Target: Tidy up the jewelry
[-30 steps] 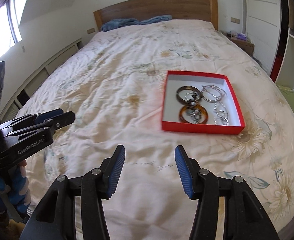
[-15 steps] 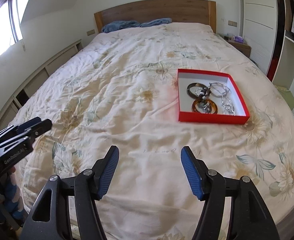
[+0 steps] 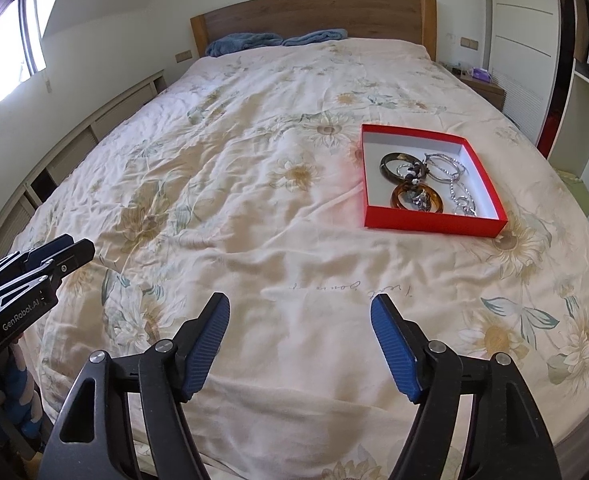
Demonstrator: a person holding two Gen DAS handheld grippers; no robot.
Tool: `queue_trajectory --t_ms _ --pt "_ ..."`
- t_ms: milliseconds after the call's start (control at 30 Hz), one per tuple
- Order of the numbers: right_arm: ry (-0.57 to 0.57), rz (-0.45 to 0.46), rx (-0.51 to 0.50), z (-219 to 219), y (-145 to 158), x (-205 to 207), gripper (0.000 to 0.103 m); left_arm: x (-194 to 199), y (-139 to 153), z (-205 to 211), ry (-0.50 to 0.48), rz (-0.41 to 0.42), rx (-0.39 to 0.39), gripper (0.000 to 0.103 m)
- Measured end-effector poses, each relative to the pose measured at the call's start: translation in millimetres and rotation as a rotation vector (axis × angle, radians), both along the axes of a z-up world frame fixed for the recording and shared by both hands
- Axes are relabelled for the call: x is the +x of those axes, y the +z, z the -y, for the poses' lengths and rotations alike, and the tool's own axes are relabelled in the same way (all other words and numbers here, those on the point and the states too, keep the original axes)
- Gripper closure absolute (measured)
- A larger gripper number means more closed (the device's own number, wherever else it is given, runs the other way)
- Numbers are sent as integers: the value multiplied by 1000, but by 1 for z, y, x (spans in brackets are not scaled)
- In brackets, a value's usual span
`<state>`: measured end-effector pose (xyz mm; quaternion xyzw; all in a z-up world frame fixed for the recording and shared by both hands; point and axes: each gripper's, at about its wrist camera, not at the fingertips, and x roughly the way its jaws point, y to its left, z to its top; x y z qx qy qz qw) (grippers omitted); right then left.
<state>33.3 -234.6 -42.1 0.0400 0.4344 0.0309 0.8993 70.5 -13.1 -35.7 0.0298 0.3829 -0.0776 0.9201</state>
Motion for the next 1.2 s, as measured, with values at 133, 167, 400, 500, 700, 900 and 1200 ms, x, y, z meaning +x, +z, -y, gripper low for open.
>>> queue_trajectory --t_ms 133,167,400,500,700,900,1200 --pt "-7 -10 -1 3 -5 -1 28 0 -4 0 1 -9 -4 64" --pt "-9 -11 0 3 -6 -1 28 0 -6 0 1 -10 -4 64" --pt "-9 -25 3 3 -11 -1 27 0 -11 1 -7 -19 -18 64" --pt "-7 -31 0 2 -13 -2 27 1 -15 0 -8 -29 -23 64" --pt "-6 -39 -4 1 -16 -1 27 2 -21 -3 -10 -55 -39 64" --pt "-6 -40 -6 1 -17 -3 27 0 -20 0 -23 -45 -43 64" --pt "-5 -38 -6 2 -17 -3 26 -3 -18 6 -33 -34 -39 64"
